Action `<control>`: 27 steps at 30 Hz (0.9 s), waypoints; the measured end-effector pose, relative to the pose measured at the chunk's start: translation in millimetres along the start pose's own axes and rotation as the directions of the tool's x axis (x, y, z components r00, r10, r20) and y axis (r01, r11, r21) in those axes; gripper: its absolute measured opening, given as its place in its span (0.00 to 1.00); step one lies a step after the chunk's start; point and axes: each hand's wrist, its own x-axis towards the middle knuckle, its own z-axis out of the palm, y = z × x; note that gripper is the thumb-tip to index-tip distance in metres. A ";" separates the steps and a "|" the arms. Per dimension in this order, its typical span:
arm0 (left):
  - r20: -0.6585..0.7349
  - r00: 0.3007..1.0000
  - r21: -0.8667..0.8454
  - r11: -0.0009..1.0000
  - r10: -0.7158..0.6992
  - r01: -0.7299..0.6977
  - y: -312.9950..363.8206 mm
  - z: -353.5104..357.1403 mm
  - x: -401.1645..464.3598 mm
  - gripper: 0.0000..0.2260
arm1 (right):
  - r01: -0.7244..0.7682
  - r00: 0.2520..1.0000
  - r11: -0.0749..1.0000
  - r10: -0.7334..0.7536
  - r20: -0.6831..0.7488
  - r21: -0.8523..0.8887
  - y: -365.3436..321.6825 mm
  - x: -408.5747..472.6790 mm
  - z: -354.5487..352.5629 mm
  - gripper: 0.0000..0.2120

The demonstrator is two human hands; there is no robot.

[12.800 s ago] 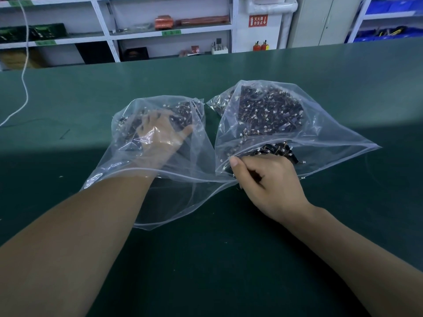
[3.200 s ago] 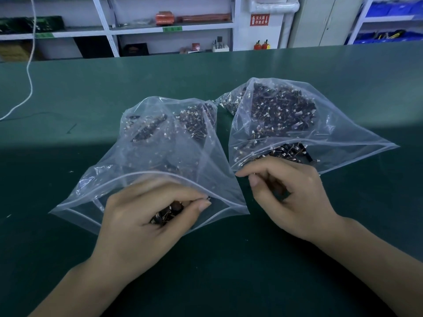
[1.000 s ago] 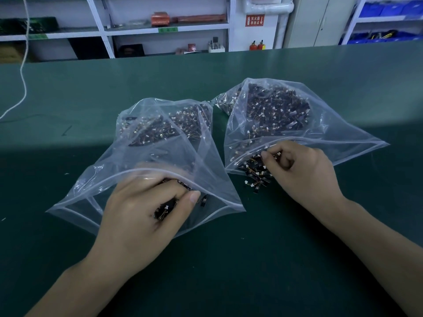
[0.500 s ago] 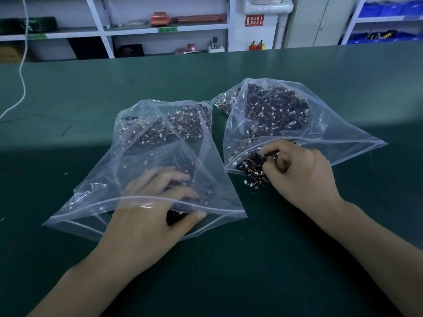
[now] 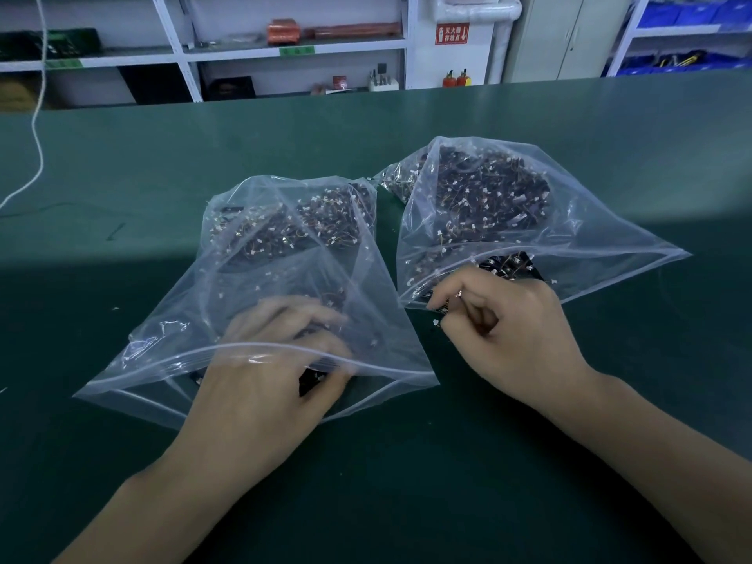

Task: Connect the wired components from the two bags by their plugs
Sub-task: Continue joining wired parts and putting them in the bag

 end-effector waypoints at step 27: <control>-0.156 0.984 -0.714 0.698 -0.086 -0.052 27.6 -3.9 -9.1 0.07 | 0.258 0.958 0.903 -0.286 0.032 0.343 -22.7 -7.9 8.8 0.06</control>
